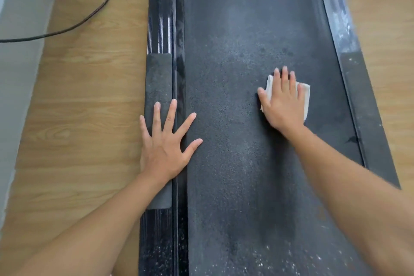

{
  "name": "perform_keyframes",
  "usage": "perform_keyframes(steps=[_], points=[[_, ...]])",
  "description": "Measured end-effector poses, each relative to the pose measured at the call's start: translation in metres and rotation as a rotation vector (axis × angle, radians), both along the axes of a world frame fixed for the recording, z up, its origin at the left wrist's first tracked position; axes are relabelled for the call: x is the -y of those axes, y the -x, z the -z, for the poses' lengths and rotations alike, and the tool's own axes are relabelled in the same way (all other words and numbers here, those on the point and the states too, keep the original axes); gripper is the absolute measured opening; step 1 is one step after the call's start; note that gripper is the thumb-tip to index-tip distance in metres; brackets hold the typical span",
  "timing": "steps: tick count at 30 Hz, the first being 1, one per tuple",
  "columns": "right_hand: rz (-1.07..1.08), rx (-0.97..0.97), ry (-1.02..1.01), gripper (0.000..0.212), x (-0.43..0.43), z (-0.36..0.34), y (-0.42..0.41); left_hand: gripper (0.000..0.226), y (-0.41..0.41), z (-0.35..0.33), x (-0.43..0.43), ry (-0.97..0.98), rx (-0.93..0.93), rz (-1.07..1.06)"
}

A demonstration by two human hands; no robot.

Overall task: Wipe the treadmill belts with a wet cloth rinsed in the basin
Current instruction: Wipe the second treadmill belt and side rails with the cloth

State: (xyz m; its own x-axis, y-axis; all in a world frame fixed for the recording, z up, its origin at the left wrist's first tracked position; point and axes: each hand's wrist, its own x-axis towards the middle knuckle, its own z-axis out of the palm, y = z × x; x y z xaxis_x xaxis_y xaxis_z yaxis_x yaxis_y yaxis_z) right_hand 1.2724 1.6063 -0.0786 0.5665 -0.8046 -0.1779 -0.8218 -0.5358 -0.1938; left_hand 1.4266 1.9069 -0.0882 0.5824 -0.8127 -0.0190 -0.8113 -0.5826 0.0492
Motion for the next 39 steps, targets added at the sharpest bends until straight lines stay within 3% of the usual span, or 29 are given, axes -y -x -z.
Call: perform_keyframes(steps=[4, 10, 12, 15, 18, 22, 25, 29, 31, 34, 39], points=[[-0.042, -0.029, -0.056, 0.08, 0.023, -0.007, 0.011, 0.072, -0.001, -0.002, 0.0, -0.014, 0.013, -0.001], [-0.061, -0.114, -0.102, 0.074, -0.191, -0.019, 0.2, 0.073, 0.0, -0.007, 0.001, 0.018, -0.026, 0.005], [-0.086, -0.146, -0.122, 0.071, -0.213, -0.016, 0.219, 0.073, 0.001, -0.006, 0.0, 0.016, -0.025, 0.002], [-0.047, -0.13, -0.04, 0.069, -0.147, -0.006, 0.172, 0.073, 0.001, -0.002, 0.001, 0.035, -0.024, 0.003], [0.057, -0.071, 0.011, 0.073, -0.025, 0.003, 0.098, 0.073, 0.001, 0.003, 0.0, 0.039, -0.02, -0.005], [-0.06, -0.078, 0.005, 0.075, 0.077, -0.002, 0.054, 0.072, 0.0, 0.003, -0.002, 0.034, -0.009, -0.007], [-0.227, -0.13, -0.019, 0.079, 0.049, -0.003, 0.119, 0.072, 0.001, 0.001, 0.0, 0.015, -0.003, -0.005], [-0.316, -0.228, -0.018, 0.08, -0.073, -0.009, 0.261, 0.072, 0.002, -0.001, 0.001, 0.01, -0.006, 0.001], [-0.362, -0.239, -0.04, 0.078, -0.11, -0.013, 0.292, 0.073, 0.001, 0.0, 0.001, 0.011, 0.003, 0.002], [-0.363, -0.217, -0.027, 0.08, -0.085, -0.013, 0.266, 0.072, 0.002, -0.001, 0.003, 0.014, -0.002, -0.006], [-0.057, -0.103, 0.036, 0.086, 0.057, -0.008, 0.117, 0.072, 0.002, 0.0, 0.001, 0.014, 0.01, 0.011]])
